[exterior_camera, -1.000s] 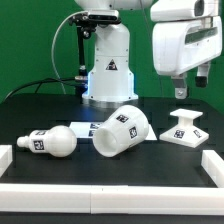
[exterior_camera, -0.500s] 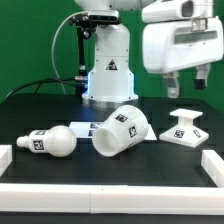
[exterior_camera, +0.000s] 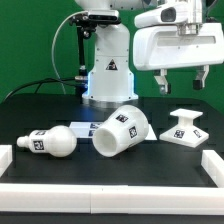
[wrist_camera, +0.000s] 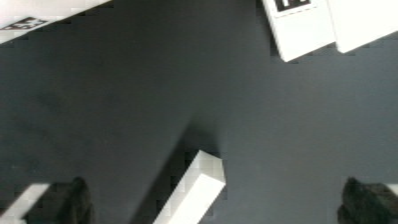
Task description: Assemble lamp
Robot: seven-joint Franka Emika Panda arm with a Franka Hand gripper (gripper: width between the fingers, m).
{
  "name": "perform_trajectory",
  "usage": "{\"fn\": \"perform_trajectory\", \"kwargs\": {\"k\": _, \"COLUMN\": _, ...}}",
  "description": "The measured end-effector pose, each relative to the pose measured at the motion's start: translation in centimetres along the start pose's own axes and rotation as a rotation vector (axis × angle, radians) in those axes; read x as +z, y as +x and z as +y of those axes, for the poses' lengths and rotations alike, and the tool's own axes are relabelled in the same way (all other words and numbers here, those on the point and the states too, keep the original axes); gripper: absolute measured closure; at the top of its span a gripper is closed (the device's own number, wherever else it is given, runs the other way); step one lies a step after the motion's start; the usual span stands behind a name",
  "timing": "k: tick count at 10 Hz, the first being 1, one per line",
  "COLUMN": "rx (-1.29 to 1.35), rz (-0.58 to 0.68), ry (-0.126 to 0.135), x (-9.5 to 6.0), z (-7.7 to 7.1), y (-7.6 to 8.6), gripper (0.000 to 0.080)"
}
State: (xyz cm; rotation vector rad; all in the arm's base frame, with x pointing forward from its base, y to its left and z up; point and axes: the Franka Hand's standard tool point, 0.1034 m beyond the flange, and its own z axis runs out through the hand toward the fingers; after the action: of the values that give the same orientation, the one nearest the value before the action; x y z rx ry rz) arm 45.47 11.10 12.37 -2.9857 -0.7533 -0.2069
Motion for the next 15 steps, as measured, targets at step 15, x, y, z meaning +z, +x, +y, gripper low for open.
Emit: {"fn": "perform_trajectory", "kwargs": {"k": 15, "rx": 0.9, "rz": -0.113, "ry": -0.009, "x": 3.3, "z": -5.6, "y": -4.5, "gripper": 0.01}}
